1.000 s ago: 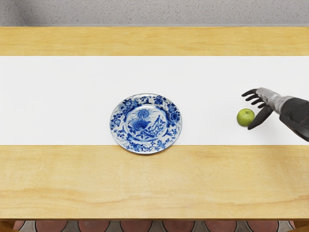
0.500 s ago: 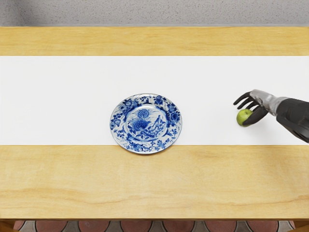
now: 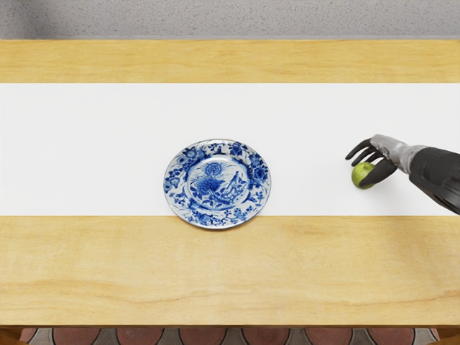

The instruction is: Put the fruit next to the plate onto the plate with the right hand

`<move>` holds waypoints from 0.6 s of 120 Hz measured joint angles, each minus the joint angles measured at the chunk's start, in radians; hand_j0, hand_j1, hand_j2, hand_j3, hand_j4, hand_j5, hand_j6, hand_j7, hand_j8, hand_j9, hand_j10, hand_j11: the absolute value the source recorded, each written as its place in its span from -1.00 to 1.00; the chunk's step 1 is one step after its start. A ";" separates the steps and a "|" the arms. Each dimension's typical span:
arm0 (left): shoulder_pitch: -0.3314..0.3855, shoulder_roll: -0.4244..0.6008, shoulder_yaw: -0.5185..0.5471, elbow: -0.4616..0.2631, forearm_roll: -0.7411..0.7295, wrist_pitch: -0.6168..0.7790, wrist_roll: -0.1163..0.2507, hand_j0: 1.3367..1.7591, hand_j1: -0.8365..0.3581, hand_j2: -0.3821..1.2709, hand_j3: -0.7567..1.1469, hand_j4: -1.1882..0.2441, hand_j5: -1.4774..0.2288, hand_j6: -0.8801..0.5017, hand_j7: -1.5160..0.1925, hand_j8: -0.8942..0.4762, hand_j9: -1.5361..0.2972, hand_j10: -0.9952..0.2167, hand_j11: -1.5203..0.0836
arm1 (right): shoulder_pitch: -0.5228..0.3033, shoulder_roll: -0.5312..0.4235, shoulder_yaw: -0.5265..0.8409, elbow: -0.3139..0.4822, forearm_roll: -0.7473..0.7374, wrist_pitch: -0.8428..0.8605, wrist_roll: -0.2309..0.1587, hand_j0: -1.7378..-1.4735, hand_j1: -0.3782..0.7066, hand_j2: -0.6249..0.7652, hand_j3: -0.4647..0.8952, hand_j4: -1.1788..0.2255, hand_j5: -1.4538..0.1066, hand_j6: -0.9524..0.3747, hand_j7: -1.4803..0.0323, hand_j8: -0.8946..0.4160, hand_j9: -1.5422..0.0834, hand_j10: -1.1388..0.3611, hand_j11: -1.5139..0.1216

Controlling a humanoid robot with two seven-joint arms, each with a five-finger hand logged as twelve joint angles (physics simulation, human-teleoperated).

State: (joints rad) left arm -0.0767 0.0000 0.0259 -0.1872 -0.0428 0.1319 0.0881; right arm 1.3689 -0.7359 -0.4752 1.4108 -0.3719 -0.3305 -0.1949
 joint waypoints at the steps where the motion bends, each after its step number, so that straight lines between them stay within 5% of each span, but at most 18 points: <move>1: 0.000 0.000 0.000 0.000 0.000 0.000 0.000 0.52 0.97 -0.54 -0.20 0.65 0.72 0.26 0.76 0.29 0.67 0.63 0.88 | 0.000 0.000 0.000 0.000 0.000 0.000 0.000 -0.38 0.24 -0.01 -0.32 -0.10 0.07 -0.35 0.08 -0.23 0.07 -0.13 0.02; 72: 0.000 0.000 0.000 0.000 0.000 0.000 0.000 0.52 0.97 -0.54 -0.21 0.65 0.72 0.26 0.76 0.29 0.67 0.63 0.88 | 0.073 -0.011 -0.001 0.009 0.007 0.076 -0.035 -0.39 0.12 0.04 -0.32 -0.07 -0.04 -0.37 0.04 -0.29 0.04 -0.20 0.00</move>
State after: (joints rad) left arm -0.0767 0.0000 0.0260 -0.1872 -0.0427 0.1319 0.0879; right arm 1.4417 -0.7464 -0.4766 1.4202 -0.3650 -0.2541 -0.2297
